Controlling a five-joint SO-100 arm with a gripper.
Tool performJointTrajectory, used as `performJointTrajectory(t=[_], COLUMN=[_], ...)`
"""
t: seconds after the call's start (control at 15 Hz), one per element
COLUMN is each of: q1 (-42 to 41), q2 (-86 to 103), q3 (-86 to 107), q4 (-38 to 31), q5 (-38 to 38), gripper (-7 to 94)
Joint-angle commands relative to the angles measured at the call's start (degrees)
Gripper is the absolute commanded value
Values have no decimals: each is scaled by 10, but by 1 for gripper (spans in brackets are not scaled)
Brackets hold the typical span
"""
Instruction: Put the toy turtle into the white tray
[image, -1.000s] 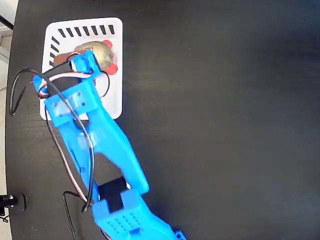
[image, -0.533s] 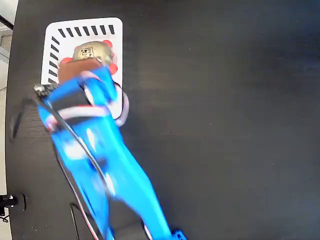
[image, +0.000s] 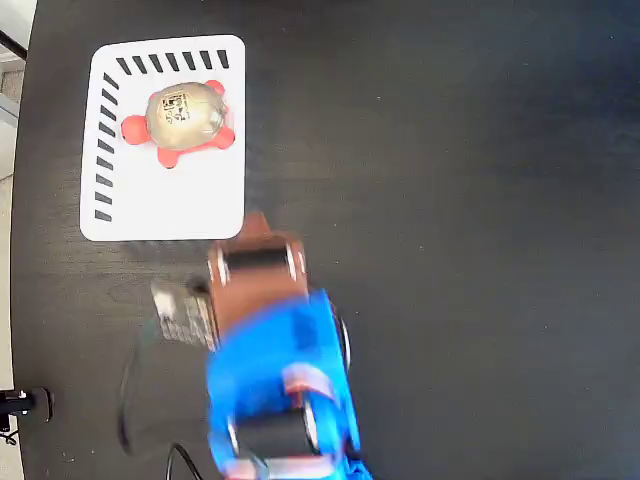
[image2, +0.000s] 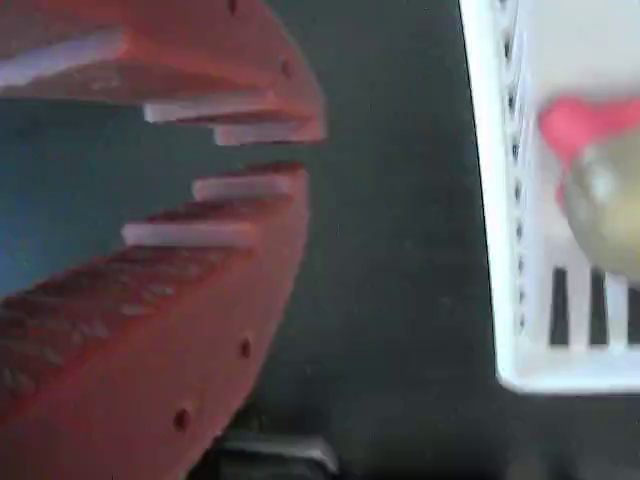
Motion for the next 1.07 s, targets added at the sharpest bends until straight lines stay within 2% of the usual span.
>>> performJointTrajectory(t=[0.0, 0.2, 0.33, 0.6, 0.8, 1.0], q1=[14, 28, 48, 49, 43, 43], q2=[181, 361, 418, 449, 449, 449], q3=[107, 231, 276, 290, 315, 315], q4=[-45, -1, 37, 143, 180, 180], q5=[-5, -8, -11, 18, 32, 27], gripper=[-3, -3, -3, -3, -2, -2])
